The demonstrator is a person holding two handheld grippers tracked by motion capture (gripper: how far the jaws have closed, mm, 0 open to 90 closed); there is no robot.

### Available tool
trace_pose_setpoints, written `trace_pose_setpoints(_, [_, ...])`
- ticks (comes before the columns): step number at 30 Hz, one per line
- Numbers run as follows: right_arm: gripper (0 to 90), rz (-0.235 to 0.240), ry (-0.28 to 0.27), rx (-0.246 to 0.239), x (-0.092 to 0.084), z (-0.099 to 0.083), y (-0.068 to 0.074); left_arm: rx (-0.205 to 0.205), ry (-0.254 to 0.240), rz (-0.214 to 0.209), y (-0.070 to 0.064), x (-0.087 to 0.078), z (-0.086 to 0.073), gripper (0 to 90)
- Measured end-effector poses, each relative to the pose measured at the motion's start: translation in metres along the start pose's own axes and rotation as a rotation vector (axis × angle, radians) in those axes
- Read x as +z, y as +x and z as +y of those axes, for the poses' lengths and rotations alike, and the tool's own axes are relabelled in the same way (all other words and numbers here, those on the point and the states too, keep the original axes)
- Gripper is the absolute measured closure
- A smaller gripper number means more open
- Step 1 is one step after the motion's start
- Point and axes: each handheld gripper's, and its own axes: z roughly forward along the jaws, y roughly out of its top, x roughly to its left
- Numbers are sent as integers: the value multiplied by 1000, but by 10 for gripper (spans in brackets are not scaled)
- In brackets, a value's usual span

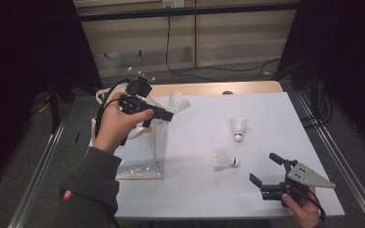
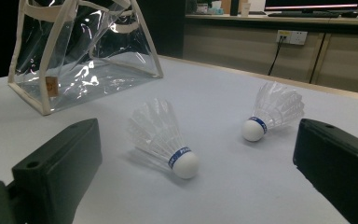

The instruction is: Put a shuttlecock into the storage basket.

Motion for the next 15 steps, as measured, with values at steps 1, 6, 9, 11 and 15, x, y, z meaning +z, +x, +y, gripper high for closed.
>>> trace_pose_setpoints(1, [11,1,0,2,0,0,0,-5,-3,-1,0,0,0,657])
trace_pose_setpoints(6, [11,2,-1,-3,0,0,1,-20,-16,9,2,-2,2,657])
trace_pose_setpoints(9, [11,2,-1,-2,0,0,1,-14,-9,20,4,-3,2,658])
trace_pose_setpoints(11, [11,2,-2,-3,0,0,0,-18,-12,24,5,-3,3,658])
trace_pose_setpoints(15, [11,2,-3,-4,0,0,0,-23,-9,27,8,-4,4,658])
